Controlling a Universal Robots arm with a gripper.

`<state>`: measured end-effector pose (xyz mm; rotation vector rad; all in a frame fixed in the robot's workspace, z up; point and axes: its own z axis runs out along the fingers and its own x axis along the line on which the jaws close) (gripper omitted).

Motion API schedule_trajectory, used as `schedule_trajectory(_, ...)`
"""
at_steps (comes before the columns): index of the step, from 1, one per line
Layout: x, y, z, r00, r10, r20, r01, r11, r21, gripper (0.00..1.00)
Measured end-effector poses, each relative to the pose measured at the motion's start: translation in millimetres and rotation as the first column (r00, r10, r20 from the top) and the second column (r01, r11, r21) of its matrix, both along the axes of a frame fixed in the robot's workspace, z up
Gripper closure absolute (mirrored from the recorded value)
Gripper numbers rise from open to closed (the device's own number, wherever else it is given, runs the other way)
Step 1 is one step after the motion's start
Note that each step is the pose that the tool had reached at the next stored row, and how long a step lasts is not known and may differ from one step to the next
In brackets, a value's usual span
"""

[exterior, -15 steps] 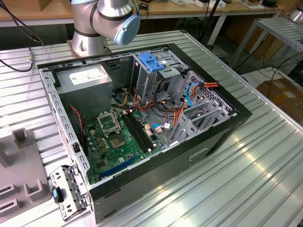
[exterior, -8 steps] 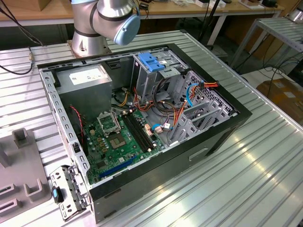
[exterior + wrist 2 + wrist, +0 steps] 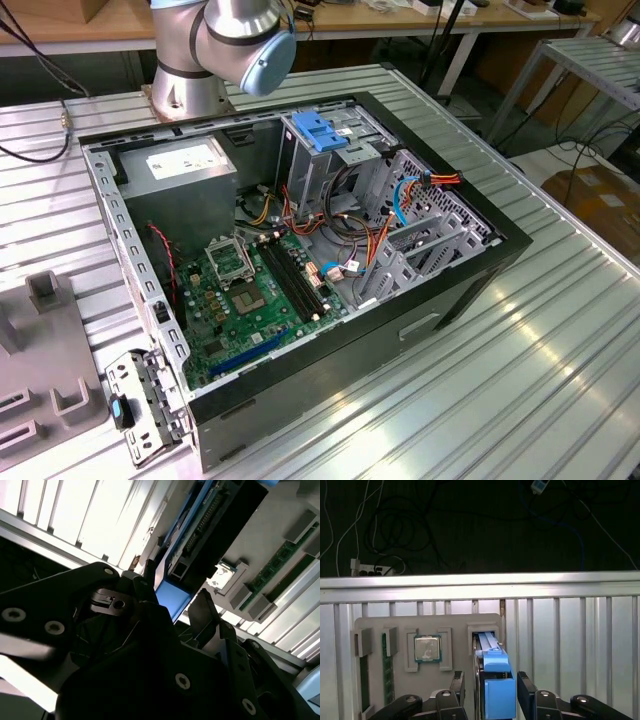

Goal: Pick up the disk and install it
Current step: 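Pick up the disk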

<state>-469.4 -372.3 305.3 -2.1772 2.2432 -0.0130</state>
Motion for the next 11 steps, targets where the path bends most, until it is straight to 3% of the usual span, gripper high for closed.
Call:
schedule_trajectory(2,0.0,0.0,-3.6,1.0000,0.000,-0.0042,0.000,1.0000,0.0000,0.46)
schedule_trajectory(4,0.0,0.0,-4.6,0.9999,0.000,-0.0119,0.000,1.0000,-0.0001,0.46)
schedule_trajectory(11,0.0,0.0,-6.3,0.9999,0.000,-0.0121,0.000,1.0000,0.0006,0.46)
